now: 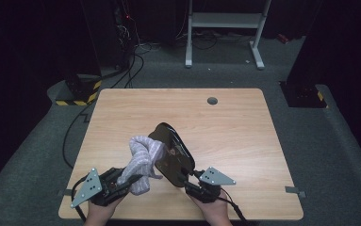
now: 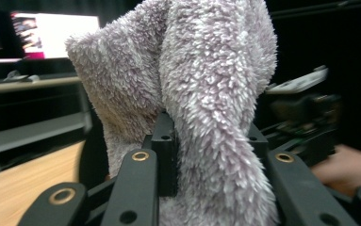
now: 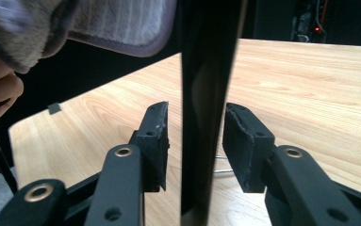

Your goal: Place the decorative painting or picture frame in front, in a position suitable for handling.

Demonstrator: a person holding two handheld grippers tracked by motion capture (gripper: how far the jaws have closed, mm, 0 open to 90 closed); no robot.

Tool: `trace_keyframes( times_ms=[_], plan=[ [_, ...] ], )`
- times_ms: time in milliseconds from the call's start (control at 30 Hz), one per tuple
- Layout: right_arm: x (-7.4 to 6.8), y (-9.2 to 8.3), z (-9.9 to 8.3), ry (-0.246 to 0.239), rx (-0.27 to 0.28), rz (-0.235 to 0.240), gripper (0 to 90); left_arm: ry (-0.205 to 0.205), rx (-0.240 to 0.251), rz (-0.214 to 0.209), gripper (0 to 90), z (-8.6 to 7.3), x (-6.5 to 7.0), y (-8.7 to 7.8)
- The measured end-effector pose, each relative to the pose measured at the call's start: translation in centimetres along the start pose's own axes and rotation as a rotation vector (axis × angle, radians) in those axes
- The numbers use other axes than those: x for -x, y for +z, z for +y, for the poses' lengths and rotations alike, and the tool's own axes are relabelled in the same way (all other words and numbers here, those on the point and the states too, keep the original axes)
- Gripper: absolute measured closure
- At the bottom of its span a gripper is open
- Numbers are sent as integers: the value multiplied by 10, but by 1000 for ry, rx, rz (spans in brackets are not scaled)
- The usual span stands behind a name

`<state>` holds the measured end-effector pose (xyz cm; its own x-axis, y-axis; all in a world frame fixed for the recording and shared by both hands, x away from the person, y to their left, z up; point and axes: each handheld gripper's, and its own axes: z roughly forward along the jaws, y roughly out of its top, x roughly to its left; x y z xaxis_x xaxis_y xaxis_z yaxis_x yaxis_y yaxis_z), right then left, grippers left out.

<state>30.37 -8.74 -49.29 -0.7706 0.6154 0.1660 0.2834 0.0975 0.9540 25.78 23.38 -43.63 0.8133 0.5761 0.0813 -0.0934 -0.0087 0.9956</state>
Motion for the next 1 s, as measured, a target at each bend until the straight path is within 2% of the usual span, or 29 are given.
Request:
trace_keyframes(
  times_ms=[67, 133, 200, 267, 333, 367, 400, 500, 567, 633, 667, 700, 733, 767, 833, 1000],
  plan=[
    [-1, 1, 0, -17, 3, -2, 756, 7, -4, -25, 676, 2, 6, 8],
    [-1, 1, 0, -19, -2, -15, 780, 10, -18, -20, 675, 1, 6, 14],
    [0, 1, 1, -14, -5, -10, 782, 5, -21, -13, 675, -1, 4, 18],
    [-1, 1, 1, -16, -7, -14, 783, -18, -37, 20, 671, -4, -3, 27],
    [-1, 2, 1, -22, -8, -10, 783, -17, -56, 51, 670, -5, -10, 33],
    [-1, 2, 1, -22, -8, -10, 783, -17, -56, 51, 668, -5, -10, 33],
    [-2, 2, 1, -34, -9, -10, 783, -25, -73, 77, 667, -4, -19, 39],
    [-3, 2, 1, -42, -12, -13, 783, -22, -101, 131, 663, -4, -30, 48],
    [-3, 2, 1, -41, -12, -15, 782, -22, -106, 144, 660, -4, -33, 51],
    [-2, 1, 1, -31, -14, -21, 781, -18, -121, 185, 642, -5, -35, 57],
    [-1, 1, 1, -30, -14, -17, 781, -15, -147, 219, 635, -6, -39, 62],
    [-2, 1, 1, -37, -14, -19, 781, -15, -157, 238, 630, -7, -40, 64],
    [-2, 1, 1, -37, -14, -19, 781, -15, -157, 238, 625, -7, -40, 64],
    [-3, 1, 1, -45, -15, -26, 780, -30, -165, 262, 616, -9, -42, 67],
    [-3, 1, 1, -53, -15, -29, 779, -40, -165, 274, 593, -9, -44, 69],
    [-3, 1, 0, -56, -14, -31, 778, -70, -169, 247, 517, -9, -46, 72]
  ],
)
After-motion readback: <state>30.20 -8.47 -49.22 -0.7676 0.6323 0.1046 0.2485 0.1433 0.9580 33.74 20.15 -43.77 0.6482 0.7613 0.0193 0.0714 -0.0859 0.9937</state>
